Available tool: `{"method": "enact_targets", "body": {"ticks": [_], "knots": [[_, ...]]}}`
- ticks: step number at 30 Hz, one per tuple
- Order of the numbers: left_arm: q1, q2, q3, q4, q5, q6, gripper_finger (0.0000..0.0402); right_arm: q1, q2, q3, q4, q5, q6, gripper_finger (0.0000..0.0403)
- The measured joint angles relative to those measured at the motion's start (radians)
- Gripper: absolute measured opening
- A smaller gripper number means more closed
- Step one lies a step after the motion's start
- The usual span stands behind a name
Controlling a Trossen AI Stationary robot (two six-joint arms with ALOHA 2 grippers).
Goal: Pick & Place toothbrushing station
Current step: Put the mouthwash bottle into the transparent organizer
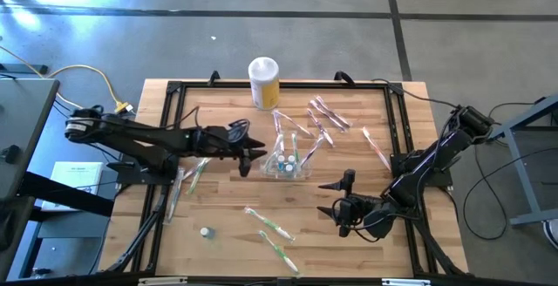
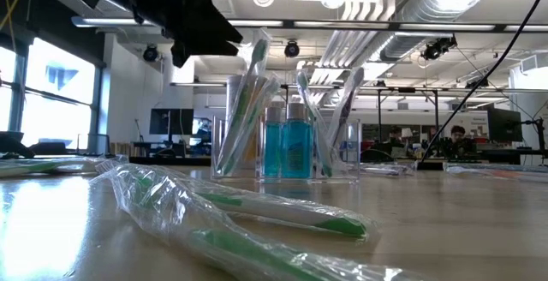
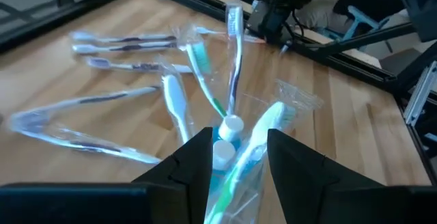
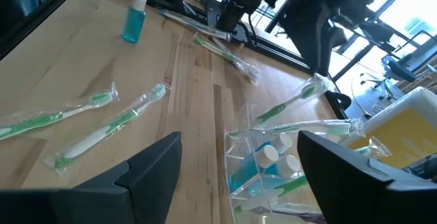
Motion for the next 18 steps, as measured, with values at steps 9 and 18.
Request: {"method": "enact_targets", "body": {"ticks": [9, 18], "knots": [[-0.132, -0.118, 0.071, -0.361, 0.005, 0.073, 0.0136, 0.0, 0.0, 0.0, -0.028, 0.0, 0.01, 0.0283], [-0.337, -0.056, 0.253, -0.657, -0.045, -0.128, 0.0136, -0.006, 0.0, 0.0, -0.025, 0.0, 0.011, 0.0283]]}}
